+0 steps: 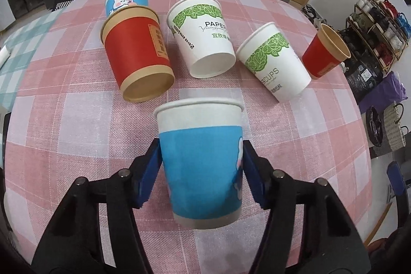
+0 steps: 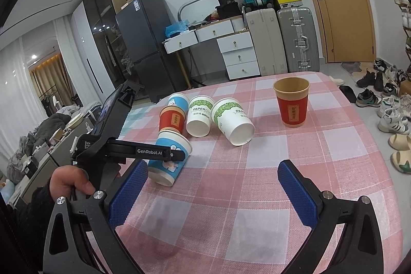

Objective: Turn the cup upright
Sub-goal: 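Move the left gripper to the blue bunny cup and close on it, then lift the blue cup with the left gripper and set it down nearer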

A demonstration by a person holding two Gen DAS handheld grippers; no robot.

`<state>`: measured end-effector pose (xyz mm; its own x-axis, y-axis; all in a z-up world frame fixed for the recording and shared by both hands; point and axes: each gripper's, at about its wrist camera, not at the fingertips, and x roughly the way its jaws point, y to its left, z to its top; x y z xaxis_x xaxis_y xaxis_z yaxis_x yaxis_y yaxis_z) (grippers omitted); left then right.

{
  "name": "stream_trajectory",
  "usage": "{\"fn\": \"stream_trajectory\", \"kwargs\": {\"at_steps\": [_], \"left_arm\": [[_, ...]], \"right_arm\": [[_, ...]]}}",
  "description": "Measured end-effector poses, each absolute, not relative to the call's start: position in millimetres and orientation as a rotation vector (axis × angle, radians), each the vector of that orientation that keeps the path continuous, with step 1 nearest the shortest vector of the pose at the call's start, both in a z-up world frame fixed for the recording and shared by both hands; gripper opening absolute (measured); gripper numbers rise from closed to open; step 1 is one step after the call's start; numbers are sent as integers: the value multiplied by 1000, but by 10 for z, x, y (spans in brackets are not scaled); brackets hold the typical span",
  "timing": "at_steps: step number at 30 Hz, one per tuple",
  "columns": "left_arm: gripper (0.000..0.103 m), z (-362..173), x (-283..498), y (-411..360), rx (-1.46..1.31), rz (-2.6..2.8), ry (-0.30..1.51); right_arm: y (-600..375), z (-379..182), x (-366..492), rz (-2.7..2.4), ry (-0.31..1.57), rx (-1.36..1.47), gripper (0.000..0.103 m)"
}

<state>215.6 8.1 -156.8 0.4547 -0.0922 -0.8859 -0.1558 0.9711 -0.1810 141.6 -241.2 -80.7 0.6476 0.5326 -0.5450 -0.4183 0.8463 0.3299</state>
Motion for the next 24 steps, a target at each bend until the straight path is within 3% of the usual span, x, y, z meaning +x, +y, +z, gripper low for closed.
{"fn": "stream_trajectory", "kwargs": {"at_steps": [8, 18, 24], "left_arm": [[56, -1210, 1878, 134, -299, -9, 1069], [56, -452, 903, 99, -294, -48, 969], [56, -412, 331, 125, -297, -28, 955]], "right_arm": [[-2443, -658, 1189, 536, 640, 178, 103], [-2374, -443, 792, 549, 608, 161, 103], [-2358, -367, 571, 558, 598, 165, 103]]}}
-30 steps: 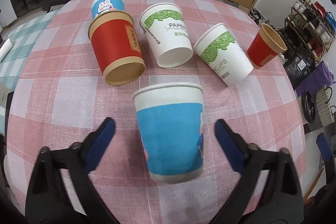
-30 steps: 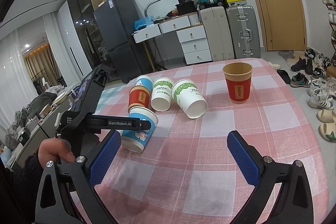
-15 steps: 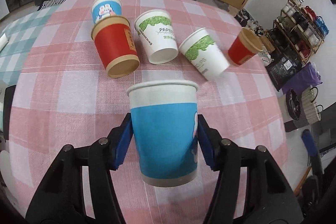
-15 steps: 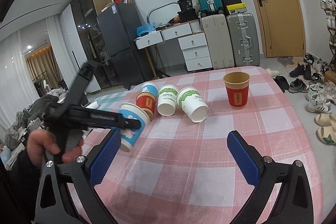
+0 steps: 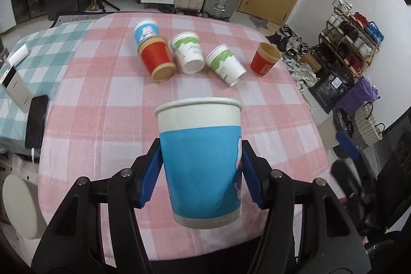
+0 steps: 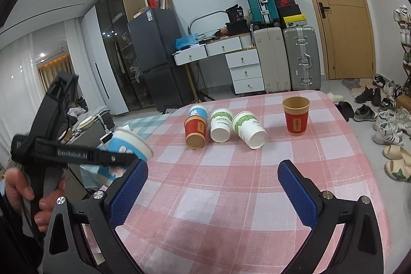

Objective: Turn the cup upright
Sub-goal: 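Lift the blue cup with the left gripper and set it down nearer, then grasp the blue bunny cup by its body with the right gripper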

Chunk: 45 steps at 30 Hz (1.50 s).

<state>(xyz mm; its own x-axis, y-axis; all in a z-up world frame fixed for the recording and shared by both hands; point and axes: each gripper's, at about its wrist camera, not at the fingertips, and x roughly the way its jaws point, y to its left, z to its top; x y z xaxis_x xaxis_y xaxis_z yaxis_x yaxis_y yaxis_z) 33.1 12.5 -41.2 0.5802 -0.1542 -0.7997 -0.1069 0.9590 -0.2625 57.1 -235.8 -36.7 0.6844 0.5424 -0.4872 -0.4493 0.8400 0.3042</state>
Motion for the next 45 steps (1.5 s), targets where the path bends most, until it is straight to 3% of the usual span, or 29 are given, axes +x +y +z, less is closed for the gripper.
{"fn": "stream_trajectory", "kwargs": {"at_steps": [12, 20, 26, 33, 37, 40, 45], "left_arm": [[56, -1389, 142, 151, -354, -3, 1139], [59, -1582, 237, 147, -382, -56, 1137], [70, -1664, 279, 258, -450, -65, 1170], [71, -1361, 216, 275, -431, -66, 1112], [72, -914, 50, 330, -429, -52, 971], [82, -564, -142, 318, -360, 17, 832], [84, -189, -431, 249, -222, 132, 672]], "right_arm": [[-2282, -411, 431, 552, 633, 131, 103], [-2227, -506, 442, 543, 681, 107, 103], [-2233, -516, 437, 538, 687, 110, 103], [-2237, -449, 400, 542, 680, 101, 103], [-2164, -405, 384, 562, 680, 103, 103], [-2089, -331, 324, 589, 655, 88, 103], [-2003, -146, 193, 620, 599, 51, 103]]}}
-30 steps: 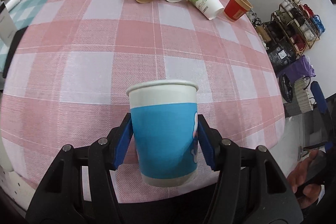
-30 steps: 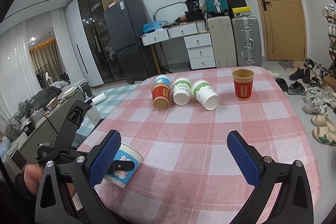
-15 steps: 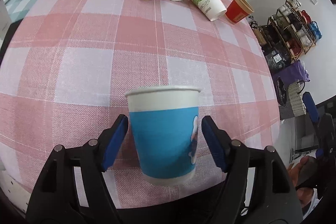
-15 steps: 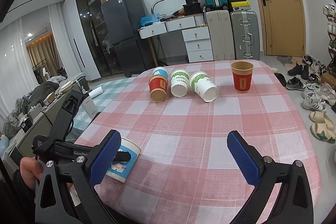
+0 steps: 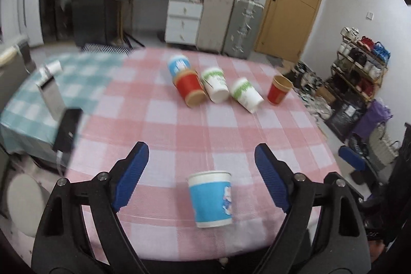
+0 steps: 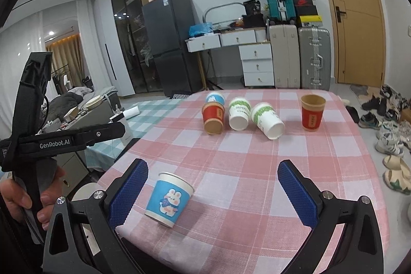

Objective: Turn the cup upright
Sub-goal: 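Grasp the blue bunny cup by its body with the right gripper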

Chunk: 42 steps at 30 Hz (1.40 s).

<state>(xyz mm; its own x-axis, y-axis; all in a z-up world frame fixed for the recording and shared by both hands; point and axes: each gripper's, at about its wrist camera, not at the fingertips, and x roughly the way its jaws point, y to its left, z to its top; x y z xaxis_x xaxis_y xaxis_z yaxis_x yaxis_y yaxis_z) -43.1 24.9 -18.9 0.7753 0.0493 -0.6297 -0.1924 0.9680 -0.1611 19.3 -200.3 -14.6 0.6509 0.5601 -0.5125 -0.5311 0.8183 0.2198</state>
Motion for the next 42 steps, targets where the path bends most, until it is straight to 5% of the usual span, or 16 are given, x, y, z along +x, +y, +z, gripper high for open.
{"fn": "stream_trajectory", "kwargs": {"at_steps": [5, 10, 19, 35, 42], "left_arm": [[87, -10, -677, 249, -188, 169, 600], [102, 16, -932, 340, -214, 184, 565], [102, -135, -1264, 479, -240, 221, 545], [102, -447, -1321, 799, -270, 276, 574], [102, -546, -1209, 925, -237, 292, 582]], "right_arm": [[-1944, -4, 43, 645, 551, 46, 103], [-1886, -34, -98, 643, 558, 23, 103], [-1707, -223, -36, 663, 638, 23, 103], [-1166, -1185, 1083, 722, 1305, 257, 103], [-896, -1490, 1308, 749, 1459, 257, 103]]}}
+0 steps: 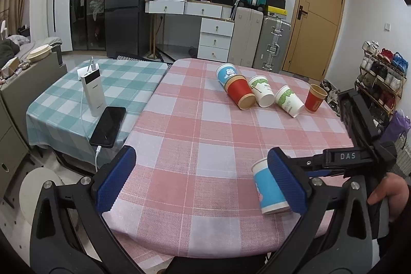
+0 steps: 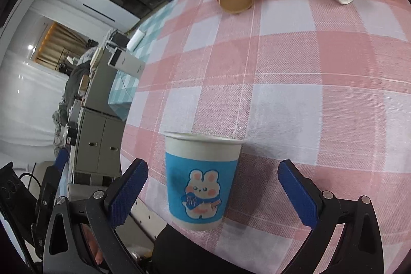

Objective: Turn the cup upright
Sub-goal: 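Grasp the blue bunny cup by its body with the right gripper, then rotate the right gripper to turn the blue cup opening upward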

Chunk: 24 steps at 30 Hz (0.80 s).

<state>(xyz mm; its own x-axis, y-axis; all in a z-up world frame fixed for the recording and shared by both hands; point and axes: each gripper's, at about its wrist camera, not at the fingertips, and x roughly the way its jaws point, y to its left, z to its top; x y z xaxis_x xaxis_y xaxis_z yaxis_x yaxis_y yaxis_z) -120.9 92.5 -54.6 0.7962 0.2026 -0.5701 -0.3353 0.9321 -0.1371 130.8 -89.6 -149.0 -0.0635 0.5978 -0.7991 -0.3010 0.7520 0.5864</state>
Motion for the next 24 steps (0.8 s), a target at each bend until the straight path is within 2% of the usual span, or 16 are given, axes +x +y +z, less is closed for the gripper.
{"fn": "stream_trajectory", "kwargs": {"at_steps": [10, 13, 14, 15, 24], "left_arm": [[102, -762, -1062, 1064, -271, 282, 631], [102, -777, -1056, 1105, -292, 278, 623], [102, -779, -1054, 1111, -292, 281, 619], [102, -785, -1048, 1120, -293, 283, 619], [102, -751, -989, 1116, -297, 270, 628]], "right_arm": [[-480, -1554, 1446, 730, 1496, 31, 102], [-429, -1582, 1443, 739, 1507, 25, 96], [-424, -1597, 1441, 743, 1511, 27, 88], [-442, -1617, 1435, 751, 1517, 37, 74], [-671, -1389, 1329, 776, 1397, 135, 69]]}}
